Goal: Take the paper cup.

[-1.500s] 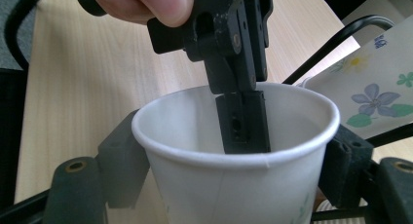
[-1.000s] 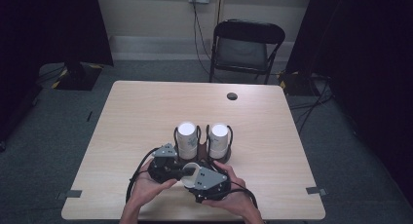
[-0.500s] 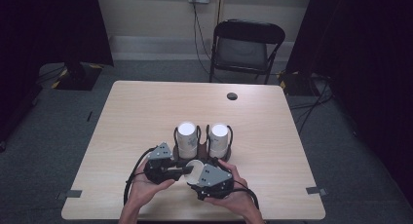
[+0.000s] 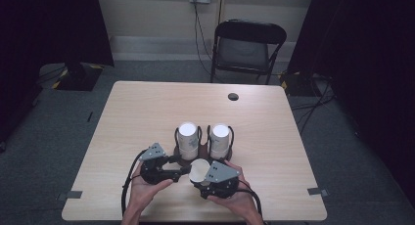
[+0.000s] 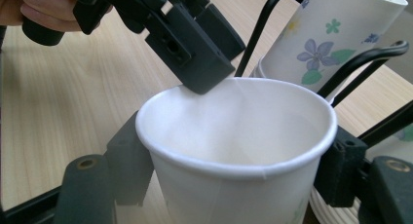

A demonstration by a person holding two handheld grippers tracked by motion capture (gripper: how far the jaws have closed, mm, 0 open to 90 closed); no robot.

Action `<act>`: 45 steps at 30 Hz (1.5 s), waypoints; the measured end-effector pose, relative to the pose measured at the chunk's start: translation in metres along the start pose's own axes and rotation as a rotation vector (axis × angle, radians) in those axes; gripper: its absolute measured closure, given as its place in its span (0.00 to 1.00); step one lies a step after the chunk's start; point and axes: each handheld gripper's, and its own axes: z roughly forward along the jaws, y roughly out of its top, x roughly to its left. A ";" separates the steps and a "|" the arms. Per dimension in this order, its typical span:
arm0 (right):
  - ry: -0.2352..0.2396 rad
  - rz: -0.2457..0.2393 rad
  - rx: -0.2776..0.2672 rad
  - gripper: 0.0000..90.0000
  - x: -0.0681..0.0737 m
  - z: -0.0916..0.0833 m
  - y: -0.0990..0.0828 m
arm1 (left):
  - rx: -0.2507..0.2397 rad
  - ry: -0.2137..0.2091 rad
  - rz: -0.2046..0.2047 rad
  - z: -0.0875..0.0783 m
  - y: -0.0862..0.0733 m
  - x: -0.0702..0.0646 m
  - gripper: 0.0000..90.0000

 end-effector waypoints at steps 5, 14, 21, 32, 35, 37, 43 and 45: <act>-0.005 0.032 -0.003 0.32 -0.002 -0.002 -0.003 | -0.024 0.027 0.011 -0.001 0.000 -0.001 0.38; -0.001 0.108 -0.020 0.33 -0.006 -0.006 -0.010 | -0.058 0.140 0.050 -0.001 -0.005 0.002 0.32; 0.000 0.165 -0.042 0.33 -0.009 -0.009 -0.016 | -0.064 0.186 0.064 -0.005 -0.012 0.007 0.30; -0.030 0.278 -0.080 0.33 -0.018 -0.022 -0.027 | -0.096 0.260 0.042 -0.013 -0.024 0.013 0.27; -0.036 0.303 -0.091 0.33 -0.021 -0.027 -0.031 | -0.104 0.272 0.043 -0.016 -0.029 0.013 0.25; -0.049 0.320 -0.095 0.33 -0.023 -0.030 -0.033 | -0.097 0.280 0.039 -0.016 -0.032 0.014 0.24; -0.084 0.351 -0.112 0.33 -0.029 -0.037 -0.040 | -0.092 0.313 0.003 -0.018 -0.042 0.020 0.19; -0.101 0.356 -0.112 0.33 -0.031 -0.040 -0.041 | -0.094 0.323 0.011 -0.018 -0.044 0.021 0.18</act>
